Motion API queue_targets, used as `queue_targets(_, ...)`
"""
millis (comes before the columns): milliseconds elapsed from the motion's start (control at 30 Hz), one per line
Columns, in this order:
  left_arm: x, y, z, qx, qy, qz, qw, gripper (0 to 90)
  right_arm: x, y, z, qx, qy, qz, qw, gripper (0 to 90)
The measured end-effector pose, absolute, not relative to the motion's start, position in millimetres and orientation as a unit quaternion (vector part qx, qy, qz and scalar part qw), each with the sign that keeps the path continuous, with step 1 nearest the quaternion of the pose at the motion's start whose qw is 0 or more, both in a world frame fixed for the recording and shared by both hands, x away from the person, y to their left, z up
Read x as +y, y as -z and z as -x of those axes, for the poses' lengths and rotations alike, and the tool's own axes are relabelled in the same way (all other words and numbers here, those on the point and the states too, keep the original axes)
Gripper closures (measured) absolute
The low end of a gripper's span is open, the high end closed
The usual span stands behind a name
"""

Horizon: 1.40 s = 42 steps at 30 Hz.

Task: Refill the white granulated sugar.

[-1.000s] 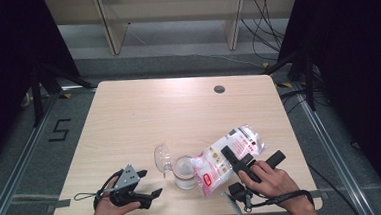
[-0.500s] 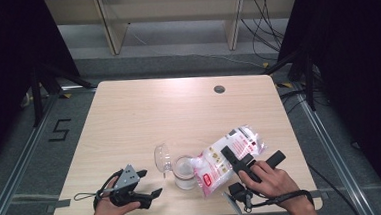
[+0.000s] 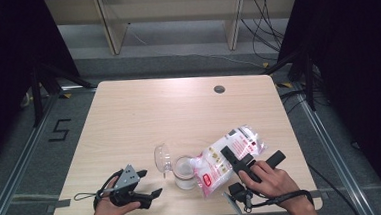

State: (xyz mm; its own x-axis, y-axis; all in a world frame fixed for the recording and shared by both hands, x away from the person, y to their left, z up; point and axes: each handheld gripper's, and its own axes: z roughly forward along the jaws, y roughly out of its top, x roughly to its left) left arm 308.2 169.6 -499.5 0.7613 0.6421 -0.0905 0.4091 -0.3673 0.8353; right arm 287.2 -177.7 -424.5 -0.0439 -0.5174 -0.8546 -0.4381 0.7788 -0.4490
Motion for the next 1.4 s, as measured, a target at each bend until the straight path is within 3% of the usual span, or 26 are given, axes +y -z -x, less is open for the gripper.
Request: queue_targets(1400,171.0,498.6,-308.6,0.320,-0.133,-0.818,0.459,17.5,-177.8,423.4,-286.2,0.722,0.032,0.331,0.608,67.0)
